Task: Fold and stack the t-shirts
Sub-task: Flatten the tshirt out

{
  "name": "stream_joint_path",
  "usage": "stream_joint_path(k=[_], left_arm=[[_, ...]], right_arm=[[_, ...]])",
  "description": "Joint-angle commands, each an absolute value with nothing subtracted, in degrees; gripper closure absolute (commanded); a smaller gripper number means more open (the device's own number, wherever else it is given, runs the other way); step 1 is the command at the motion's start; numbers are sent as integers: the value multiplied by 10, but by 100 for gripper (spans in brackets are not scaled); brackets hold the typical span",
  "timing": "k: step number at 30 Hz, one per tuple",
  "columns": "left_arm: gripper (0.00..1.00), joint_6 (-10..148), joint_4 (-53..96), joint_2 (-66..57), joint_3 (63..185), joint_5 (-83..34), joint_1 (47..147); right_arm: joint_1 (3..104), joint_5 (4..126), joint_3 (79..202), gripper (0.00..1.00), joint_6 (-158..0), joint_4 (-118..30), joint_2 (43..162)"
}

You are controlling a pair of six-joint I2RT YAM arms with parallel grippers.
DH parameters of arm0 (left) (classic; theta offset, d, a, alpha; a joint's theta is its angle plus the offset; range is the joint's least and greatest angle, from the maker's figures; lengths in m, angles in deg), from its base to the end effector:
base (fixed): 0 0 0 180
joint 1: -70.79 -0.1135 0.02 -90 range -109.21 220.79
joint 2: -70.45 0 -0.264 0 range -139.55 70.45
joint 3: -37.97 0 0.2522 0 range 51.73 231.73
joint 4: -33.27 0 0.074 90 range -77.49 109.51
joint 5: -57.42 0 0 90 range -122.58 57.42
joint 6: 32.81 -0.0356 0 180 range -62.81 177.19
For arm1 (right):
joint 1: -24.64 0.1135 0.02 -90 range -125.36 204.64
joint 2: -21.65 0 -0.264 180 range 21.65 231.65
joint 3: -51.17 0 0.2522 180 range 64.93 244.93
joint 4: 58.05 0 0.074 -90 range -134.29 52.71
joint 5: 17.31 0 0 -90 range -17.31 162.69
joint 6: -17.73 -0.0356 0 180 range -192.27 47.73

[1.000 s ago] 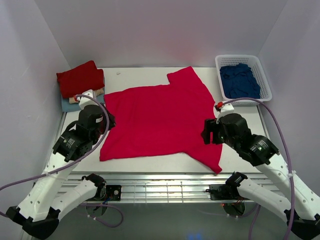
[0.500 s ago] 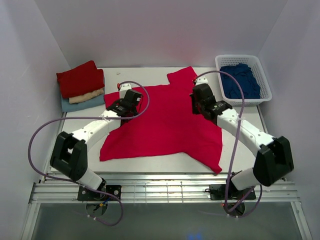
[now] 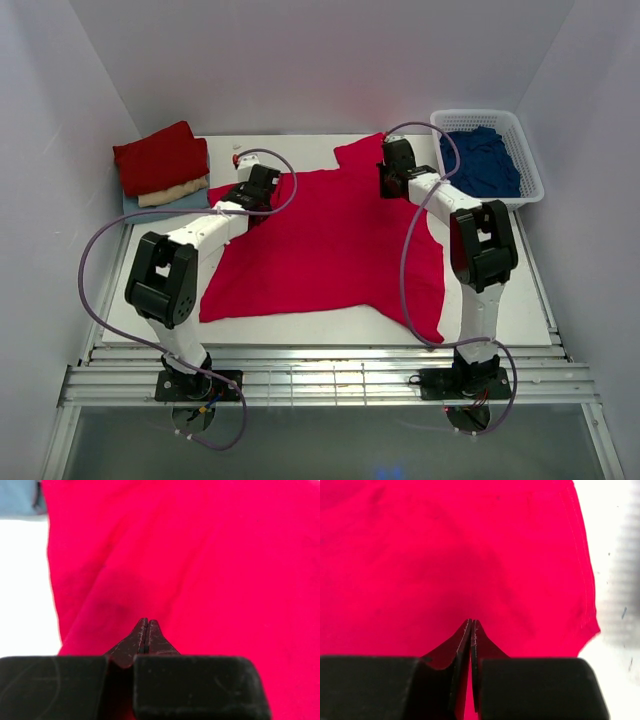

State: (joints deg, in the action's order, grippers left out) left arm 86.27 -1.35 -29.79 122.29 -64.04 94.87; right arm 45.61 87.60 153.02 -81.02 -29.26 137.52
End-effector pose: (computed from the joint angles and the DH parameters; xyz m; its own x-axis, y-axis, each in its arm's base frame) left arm 0.3507 -0.1364 0.2235 -0.6380 -0.1690 -0.7513 -0.3031 0.9520 0.0433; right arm 0.4323 0.1559 0.2163 -0.6530 -0.0928 -0.7517 -0.0711 0.9956 -0.0612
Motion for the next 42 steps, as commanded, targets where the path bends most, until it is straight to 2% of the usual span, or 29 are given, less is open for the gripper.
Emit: stream_joint_path(k=[1, 12, 25, 32, 42], left_arm=[[100, 850, 1, -307, 1249, -630, 950], [100, 855, -23, -249, 1223, -687, 951], [100, 858, -72, -240, 1241, -699, 914], [100, 857, -62, -282, 1258, -663, 876], [100, 841, -14, -423, 1342, -598, 859]], right_arm=[[438, 850, 1590, 92, -802, -293, 1415], [401, 866, 1767, 92, -782, -210, 1557], [353, 903, 1815, 92, -783, -127, 1615], [306, 884, 1816, 92, -780, -119, 1614], [300, 872, 1816, 92, -771, -120, 1616]])
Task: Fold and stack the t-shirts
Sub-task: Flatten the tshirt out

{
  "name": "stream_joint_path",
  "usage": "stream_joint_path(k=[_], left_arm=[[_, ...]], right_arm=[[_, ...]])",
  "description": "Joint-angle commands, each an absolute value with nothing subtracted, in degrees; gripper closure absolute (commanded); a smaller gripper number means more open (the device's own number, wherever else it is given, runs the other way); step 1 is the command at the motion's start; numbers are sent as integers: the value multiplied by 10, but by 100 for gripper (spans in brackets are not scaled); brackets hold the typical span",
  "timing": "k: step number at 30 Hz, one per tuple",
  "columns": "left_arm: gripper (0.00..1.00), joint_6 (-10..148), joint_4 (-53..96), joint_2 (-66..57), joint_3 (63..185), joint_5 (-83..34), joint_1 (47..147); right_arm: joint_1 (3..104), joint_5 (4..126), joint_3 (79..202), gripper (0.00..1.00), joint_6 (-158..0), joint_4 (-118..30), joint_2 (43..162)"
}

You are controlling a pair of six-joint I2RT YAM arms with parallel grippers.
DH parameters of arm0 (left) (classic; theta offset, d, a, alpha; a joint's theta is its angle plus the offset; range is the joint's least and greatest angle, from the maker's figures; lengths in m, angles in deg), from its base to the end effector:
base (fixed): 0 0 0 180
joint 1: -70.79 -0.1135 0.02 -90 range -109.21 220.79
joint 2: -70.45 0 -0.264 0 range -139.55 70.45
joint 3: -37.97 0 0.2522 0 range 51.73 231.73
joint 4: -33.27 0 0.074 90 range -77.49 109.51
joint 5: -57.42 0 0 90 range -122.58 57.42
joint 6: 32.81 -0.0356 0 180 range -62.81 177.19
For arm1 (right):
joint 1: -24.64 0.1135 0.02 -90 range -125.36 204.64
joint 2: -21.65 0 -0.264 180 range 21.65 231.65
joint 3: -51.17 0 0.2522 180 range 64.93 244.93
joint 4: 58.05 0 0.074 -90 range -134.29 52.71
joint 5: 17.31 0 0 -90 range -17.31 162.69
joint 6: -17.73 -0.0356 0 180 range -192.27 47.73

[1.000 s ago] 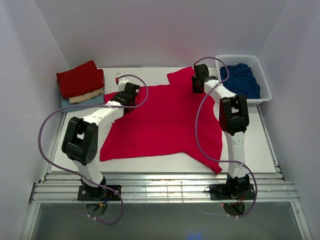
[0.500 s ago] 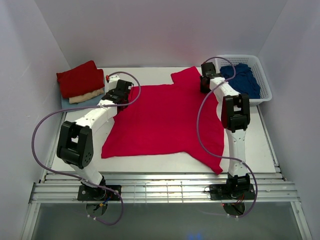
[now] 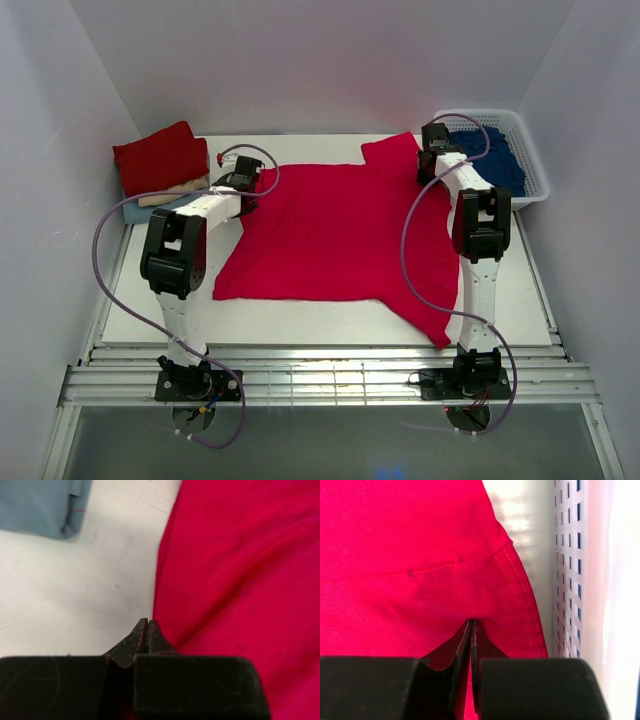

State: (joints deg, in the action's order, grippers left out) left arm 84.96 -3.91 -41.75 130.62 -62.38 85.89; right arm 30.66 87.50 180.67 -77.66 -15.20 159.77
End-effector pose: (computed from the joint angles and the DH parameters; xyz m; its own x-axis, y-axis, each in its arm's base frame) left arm 0.4052 -0.0910 0.1858 -0.6969 -0.2307 -0.6790 -0.4090 0.9056 0.1121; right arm 0.5315 0.0469 0.1671 -0.7692 0.0102 -0.6390 0.1298 0.9815 -0.1406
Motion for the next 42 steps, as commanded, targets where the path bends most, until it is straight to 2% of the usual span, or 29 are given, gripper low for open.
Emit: stream_joint_path(k=[1, 18, 24, 31, 42], left_arm=[[100, 839, -11, -441, 1352, -598, 859], [100, 813, 8, -554, 1469, -611, 852], [100, 834, -60, -613, 1539, -588, 830], [100, 839, -70, -632, 1567, -567, 793], [100, 781, -81, -720, 1708, -534, 784]], right_arm=[[300, 873, 1815, 92, -769, -121, 1616], [300, 866, 1796, 92, -766, -129, 1610], [300, 866, 1788, 92, -766, -133, 1597], [300, 871, 1784, 92, -765, -133, 1591], [300, 874, 1785, 92, -760, -133, 1602]])
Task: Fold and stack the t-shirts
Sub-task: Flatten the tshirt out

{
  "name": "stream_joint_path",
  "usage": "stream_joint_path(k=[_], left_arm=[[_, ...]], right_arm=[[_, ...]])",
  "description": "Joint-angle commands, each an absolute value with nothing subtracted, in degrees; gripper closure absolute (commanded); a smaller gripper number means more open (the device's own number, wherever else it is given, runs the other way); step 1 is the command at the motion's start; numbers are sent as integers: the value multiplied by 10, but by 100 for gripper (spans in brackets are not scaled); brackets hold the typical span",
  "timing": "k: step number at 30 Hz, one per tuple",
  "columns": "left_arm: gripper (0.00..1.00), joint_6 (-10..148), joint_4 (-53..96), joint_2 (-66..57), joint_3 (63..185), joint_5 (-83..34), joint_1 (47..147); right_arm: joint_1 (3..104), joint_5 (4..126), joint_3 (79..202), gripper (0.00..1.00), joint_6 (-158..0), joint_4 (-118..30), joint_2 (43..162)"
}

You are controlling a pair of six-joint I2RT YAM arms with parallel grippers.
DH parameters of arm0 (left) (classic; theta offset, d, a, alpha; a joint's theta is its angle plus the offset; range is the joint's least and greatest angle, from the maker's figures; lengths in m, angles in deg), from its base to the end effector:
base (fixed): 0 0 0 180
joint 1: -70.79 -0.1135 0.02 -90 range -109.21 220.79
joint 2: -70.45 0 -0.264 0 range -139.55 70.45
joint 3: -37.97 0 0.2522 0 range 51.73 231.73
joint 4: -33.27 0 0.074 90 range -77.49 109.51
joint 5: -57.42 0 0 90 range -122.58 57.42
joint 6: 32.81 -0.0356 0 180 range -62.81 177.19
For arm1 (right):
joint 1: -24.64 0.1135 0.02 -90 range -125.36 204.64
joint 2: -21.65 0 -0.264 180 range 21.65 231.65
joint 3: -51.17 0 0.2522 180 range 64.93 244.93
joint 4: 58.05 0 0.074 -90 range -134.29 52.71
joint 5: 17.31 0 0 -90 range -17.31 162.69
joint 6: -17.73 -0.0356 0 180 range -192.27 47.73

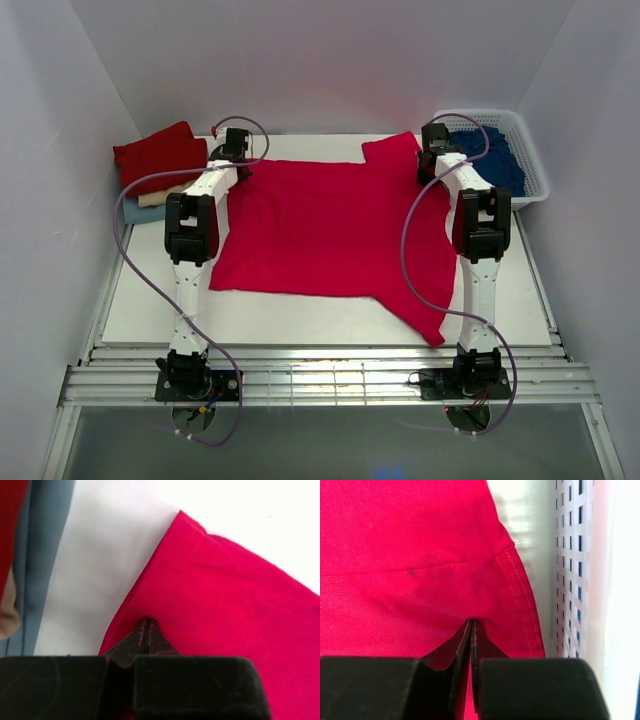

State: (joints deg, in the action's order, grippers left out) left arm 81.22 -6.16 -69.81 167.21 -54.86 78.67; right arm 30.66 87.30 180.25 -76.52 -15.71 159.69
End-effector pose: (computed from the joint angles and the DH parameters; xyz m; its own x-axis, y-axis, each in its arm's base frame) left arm 0.5354 -0.0605 0.1516 -0.6519 -0.2902 -0.7006 -0.4136 0.9104 0.0077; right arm 0.5312 0.0470 0.1661 -0.7699 -0.0091 -0.6381 0.1127 0.9822 -0.1500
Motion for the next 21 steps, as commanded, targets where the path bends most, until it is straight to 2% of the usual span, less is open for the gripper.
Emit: stream_joint_path(k=[1, 5, 9, 15, 21], left_arm=[[100, 779, -81, -725, 1714, -534, 784], [100, 763, -82, -750, 1742, -524, 784], [100, 763, -85, -740, 1719, -544, 784], [100, 733, -22, -674, 1652, -617, 784], [100, 697, -31, -666, 1685, -662, 785]], right_arm=[[300, 874, 1786, 92, -760, -133, 1602], [300, 872, 1788, 92, -760, -133, 1607], [300, 871, 1797, 92, -759, -130, 1615], [300, 871, 1801, 92, -758, -126, 1619], [300, 862, 1797, 92, -759, -128, 1612]])
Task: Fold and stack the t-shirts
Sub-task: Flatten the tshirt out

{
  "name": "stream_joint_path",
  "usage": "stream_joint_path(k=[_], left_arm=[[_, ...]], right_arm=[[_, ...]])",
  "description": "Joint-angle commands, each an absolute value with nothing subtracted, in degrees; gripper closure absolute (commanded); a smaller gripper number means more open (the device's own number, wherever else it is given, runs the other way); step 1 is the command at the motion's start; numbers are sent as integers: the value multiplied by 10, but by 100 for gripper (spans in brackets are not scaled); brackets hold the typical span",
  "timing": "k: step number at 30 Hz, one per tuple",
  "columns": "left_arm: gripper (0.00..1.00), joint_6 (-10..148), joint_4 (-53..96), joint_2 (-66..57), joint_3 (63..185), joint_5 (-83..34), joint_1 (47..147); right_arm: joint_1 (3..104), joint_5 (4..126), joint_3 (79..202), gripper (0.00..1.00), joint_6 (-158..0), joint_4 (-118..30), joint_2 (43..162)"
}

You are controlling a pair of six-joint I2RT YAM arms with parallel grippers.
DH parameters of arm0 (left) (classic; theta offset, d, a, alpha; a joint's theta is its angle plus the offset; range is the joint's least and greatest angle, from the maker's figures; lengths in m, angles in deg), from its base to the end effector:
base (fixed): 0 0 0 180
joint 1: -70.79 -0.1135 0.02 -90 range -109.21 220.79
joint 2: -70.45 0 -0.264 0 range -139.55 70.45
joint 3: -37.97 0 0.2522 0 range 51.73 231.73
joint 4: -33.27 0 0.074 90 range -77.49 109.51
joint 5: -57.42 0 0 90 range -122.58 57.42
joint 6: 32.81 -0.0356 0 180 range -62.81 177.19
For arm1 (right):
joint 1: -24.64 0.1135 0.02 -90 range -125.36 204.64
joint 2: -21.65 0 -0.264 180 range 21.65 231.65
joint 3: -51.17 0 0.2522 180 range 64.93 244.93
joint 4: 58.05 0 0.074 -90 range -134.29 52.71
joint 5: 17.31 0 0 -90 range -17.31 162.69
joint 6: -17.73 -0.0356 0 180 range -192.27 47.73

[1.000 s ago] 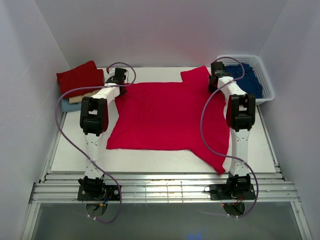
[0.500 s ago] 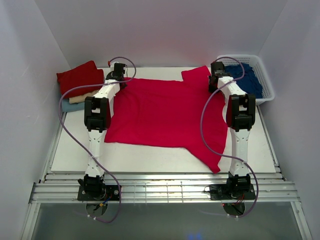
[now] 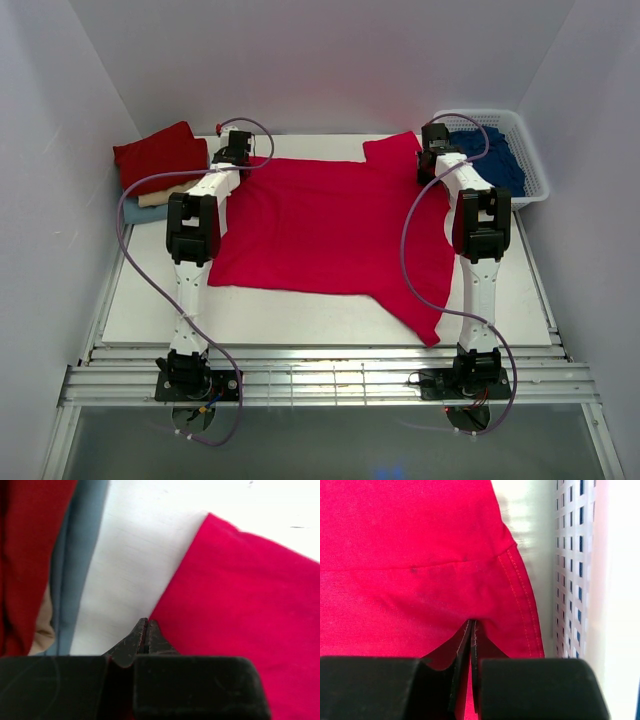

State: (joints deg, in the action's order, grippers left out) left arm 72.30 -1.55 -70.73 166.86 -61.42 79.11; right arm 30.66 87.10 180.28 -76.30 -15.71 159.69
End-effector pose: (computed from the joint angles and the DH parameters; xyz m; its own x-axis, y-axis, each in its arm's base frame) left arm 0.5405 -0.0617 0.1482 -0.6483 -0.1360 -0.7492 -0.3802 0.9103 0.1638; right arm 0.5313 0.0471 0.1662 -0.7701 -0.0128 -0.6377 0.1077 0.9829 -0.1497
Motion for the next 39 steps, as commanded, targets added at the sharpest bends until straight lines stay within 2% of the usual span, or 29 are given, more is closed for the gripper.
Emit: stream_joint_path(k=[1, 3, 7, 8, 9, 13, 18, 20, 24, 28, 32, 36, 39], left_arm=[[100, 701, -36, -657, 1687, -662, 786], [100, 719, -30, -627, 1670, -659, 789], [100, 671, 117, -472, 1538, -678, 820], [100, 662, 144, -442, 1514, -683, 827], [100, 652, 164, -412, 1494, -689, 834], [100, 719, 150, -283, 1412, -684, 863], [100, 809, 132, -149, 1220, -670, 913], [100, 837, 126, -128, 1173, -654, 950], [100, 879, 116, -77, 1066, -635, 1028], [100, 898, 103, -39, 1011, -640, 1078], [100, 930, 63, -15, 979, -622, 1089], [100, 949, 59, -5, 942, -610, 1100], [100, 953, 57, -15, 928, -612, 1105]], right_arm=[[300, 860, 1797, 92, -759, -130, 1610], [300, 853, 1788, 92, -759, -144, 1599], [301, 816, 1744, 92, -753, -212, 1540], [301, 810, 1733, 90, -748, -229, 1523], [303, 803, 1702, 81, -744, -268, 1480], [319, 813, 1600, 70, -726, -354, 1346], [369, 831, 1531, 57, -725, -316, 1222], [386, 829, 1499, 54, -737, -268, 1204], [449, 829, 1390, 50, -773, -267, 1140], [495, 853, 1311, 50, -814, -252, 1102], [535, 869, 1244, 49, -857, -236, 1054], [575, 919, 1186, 39, -898, -206, 1025], [592, 939, 1167, 39, -925, -190, 1012]])
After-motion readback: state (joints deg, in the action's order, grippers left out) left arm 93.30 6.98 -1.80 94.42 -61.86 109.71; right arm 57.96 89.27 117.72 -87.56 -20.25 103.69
